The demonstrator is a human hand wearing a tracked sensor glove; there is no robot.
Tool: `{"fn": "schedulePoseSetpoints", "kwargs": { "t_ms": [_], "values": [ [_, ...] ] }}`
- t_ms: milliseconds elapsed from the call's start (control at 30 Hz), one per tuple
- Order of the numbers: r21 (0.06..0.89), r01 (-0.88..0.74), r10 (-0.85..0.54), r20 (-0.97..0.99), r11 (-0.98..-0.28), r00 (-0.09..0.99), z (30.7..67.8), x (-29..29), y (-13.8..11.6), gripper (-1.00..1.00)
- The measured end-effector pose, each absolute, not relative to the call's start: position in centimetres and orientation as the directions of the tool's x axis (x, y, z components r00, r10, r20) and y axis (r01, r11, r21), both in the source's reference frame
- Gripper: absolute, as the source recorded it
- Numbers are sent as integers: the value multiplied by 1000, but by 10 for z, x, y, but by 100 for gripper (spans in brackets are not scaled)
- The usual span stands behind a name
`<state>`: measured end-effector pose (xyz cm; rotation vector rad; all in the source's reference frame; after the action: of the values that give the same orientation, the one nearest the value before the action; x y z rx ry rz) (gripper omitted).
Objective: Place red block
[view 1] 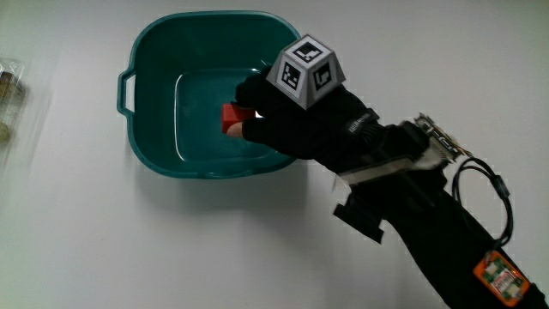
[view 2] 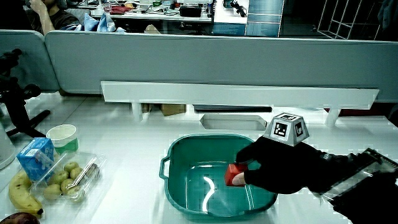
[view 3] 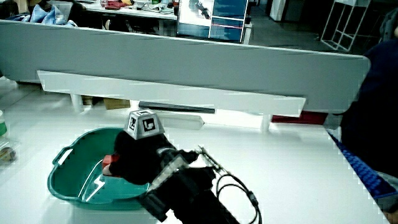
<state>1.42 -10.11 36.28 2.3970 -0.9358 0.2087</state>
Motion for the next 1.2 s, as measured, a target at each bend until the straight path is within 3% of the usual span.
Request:
{"fn": "schedulePoseSetpoints", "kwargs": {
  "t_ms": [767,1200],
  "values": [
    [578,-586,-520,300,-568,800,429,-12,-112,0],
    [614,-553,-508,270,-563,818,443,-19,-111,0]
  ]
}}
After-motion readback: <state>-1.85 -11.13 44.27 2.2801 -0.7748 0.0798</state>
